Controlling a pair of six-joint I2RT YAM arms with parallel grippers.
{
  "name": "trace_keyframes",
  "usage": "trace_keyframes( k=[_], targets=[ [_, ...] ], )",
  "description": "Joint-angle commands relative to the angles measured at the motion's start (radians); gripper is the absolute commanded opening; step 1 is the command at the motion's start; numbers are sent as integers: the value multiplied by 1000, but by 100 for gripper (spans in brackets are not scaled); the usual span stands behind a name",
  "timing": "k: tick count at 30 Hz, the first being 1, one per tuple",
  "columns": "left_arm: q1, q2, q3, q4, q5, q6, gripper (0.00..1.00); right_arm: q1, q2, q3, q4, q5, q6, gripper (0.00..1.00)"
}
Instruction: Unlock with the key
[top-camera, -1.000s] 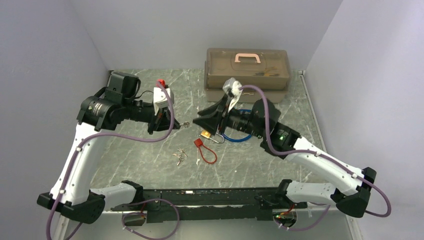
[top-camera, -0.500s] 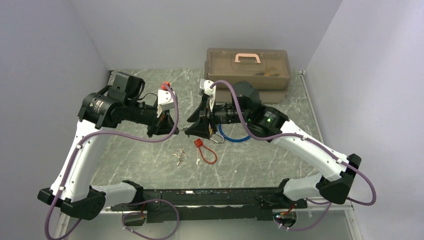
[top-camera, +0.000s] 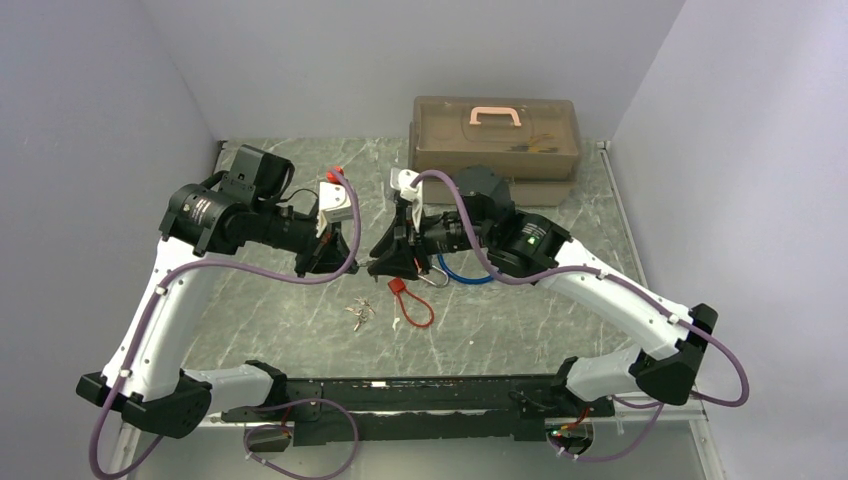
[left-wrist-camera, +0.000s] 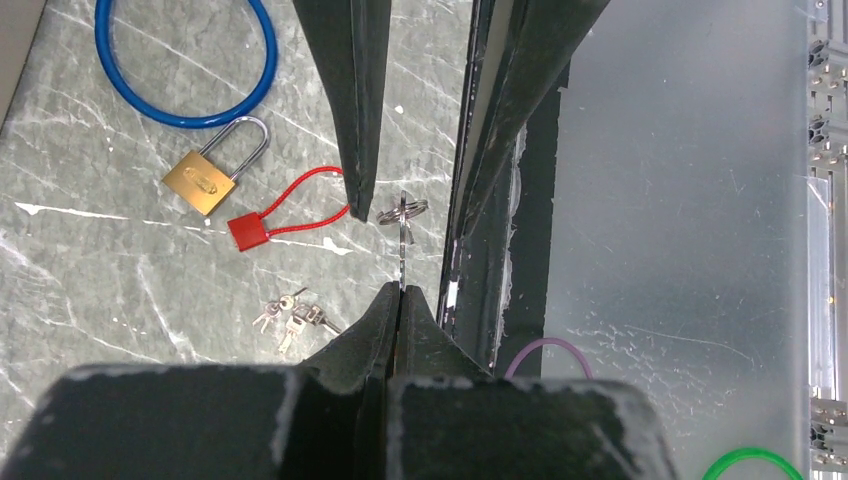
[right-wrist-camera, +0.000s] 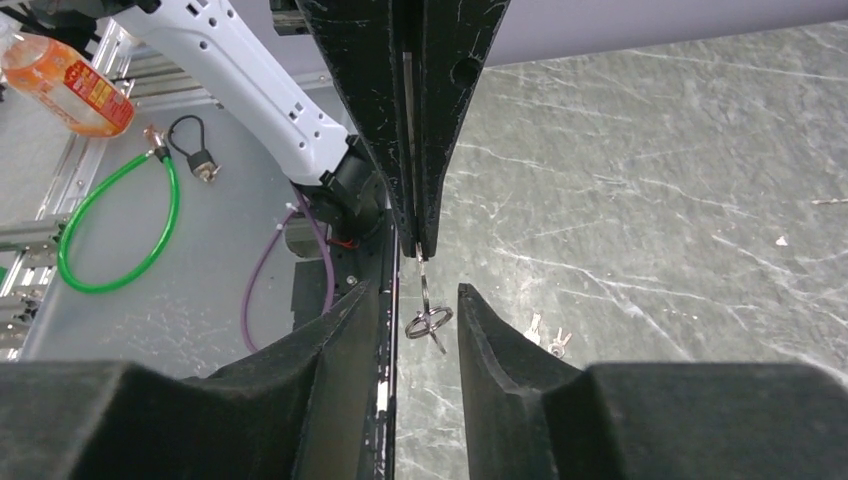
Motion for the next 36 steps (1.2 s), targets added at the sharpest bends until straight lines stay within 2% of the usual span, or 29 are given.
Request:
trace_keyframes(
  k=[1, 6, 9, 17, 22, 23, 25, 27, 28, 29, 31, 36],
  targets=[
    [-8, -10, 23, 0, 18, 4, 0, 12, 23, 42, 42, -10, -19, 35],
    [-10, -7, 21, -12, 23, 14, 0, 13, 38, 48, 46, -14, -24, 19],
    [-11, -9, 16, -15, 17, 15, 0, 13, 41, 49, 40, -20, -33, 0],
    [-11, -7, 6, -10, 4, 13, 0, 13, -9, -22, 81, -3, -24, 0],
    [-12, -2, 24, -4, -8, 4, 3, 11, -51, -74, 118, -6, -8, 0],
    [-12, -2, 26, 0, -13, -1, 9, 12, -56, -80, 121, -9, 11, 0],
    [-12, -5, 23, 22, -25, -15, 33, 11, -70, -94, 130, -13, 32, 0],
    [-12, -18, 8, 57, -40, -23, 63, 11, -85, -116, 144, -4, 48, 0],
    [-11, -35, -5, 81, -50, -19, 87, 11, -96, -132, 149, 3, 54, 0],
    [-12, -55, -28, 118, -66, -21, 98, 11, -109, -148, 152, 9, 59, 0],
    [-11, -93, -86, 201, -114, -18, 99, 3, -139, -193, 164, 18, 77, 0],
    [-9, -43, -162, 216, -153, 138, 99, -32, -231, -337, 209, 40, 142, 0]
  ],
)
